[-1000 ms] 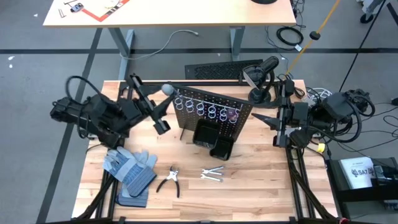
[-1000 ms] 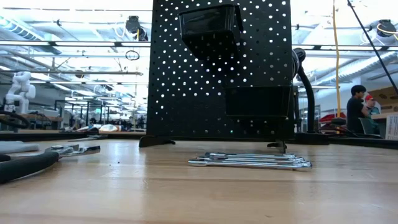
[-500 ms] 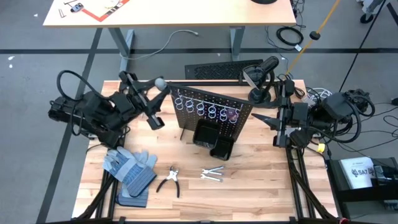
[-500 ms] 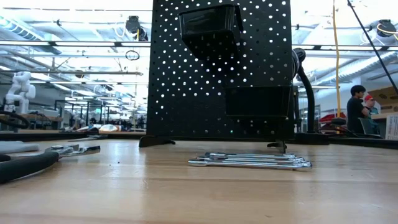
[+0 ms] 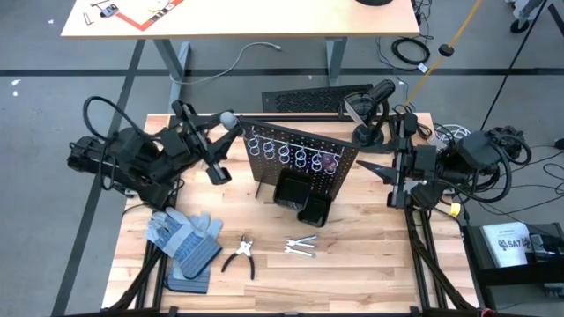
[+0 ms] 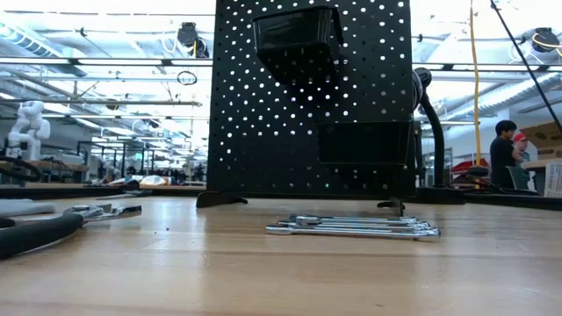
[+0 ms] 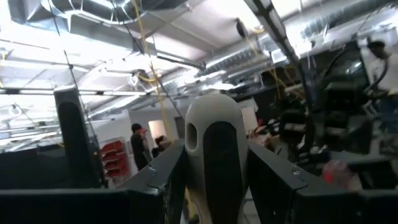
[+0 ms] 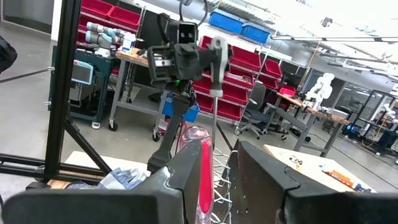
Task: Hang tools onto peg board
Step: Hang the gray screwdriver on the black peg board, then hang the black pliers on the black peg board
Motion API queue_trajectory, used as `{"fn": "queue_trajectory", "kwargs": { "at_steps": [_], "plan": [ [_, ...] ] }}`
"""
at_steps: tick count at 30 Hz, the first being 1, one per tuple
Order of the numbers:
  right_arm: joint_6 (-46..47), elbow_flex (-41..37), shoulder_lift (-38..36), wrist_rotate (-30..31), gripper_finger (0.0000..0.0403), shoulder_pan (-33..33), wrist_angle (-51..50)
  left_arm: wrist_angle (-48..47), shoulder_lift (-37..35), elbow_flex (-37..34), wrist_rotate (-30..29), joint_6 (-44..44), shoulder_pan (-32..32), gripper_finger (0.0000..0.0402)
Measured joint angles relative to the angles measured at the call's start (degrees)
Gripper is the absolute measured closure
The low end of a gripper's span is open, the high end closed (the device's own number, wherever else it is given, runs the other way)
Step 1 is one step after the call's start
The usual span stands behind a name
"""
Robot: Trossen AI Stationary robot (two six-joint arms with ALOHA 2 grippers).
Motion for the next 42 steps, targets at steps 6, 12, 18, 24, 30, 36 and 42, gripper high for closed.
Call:
{"fn": "queue_trajectory", "kwargs": {
  "at_steps": [6, 12, 18, 24, 30, 36, 42],
  "plan": [
    [0.93, 0.0, 0.4, 0.0, 0.0303, 0.0, -0.02, -3.23, 0.0, 0.0, 0.51, -4.25, 2.2, 0.0253],
    [0.91, 0.0, 0.57, -0.02, 0.0303, 0.0, -0.02, -8.94, 0.0, 0.02, 2.16, -11.3, 4.3, 0.0253],
    [0.91, 0.0, 0.66, -0.02, 0.0303, 0.0, -0.02, -11.97, 0.0, 0.02, 2.54, -15.14, 5.75, 0.0253],
    [0.91, 0.0, 0.66, -0.02, 0.0303, 0.01, -0.02, -13.93, 0.02, 0.02, 2.52, -17.25, 6.65, 0.0253],
    [0.87, 0.0, 0.66, -0.04, 0.0303, 0.02, 0.07, -12.55, 0.02, 0.02, 2.13, -19.14, 6.65, 0.0251],
    [0.74, 0.0, 0.63, -0.04, 0.0303, 0.02, 0.11, -13.16, 0.05, 0.02, 0.13, -20.53, 6.65, 0.0143],
    [0.74, 0.0, 0.63, -0.04, 0.0303, 0.02, 0.15, -14.17, 0.15, 0.02, -0.01, -20.62, 6.58, 0.012]
  ]
}}
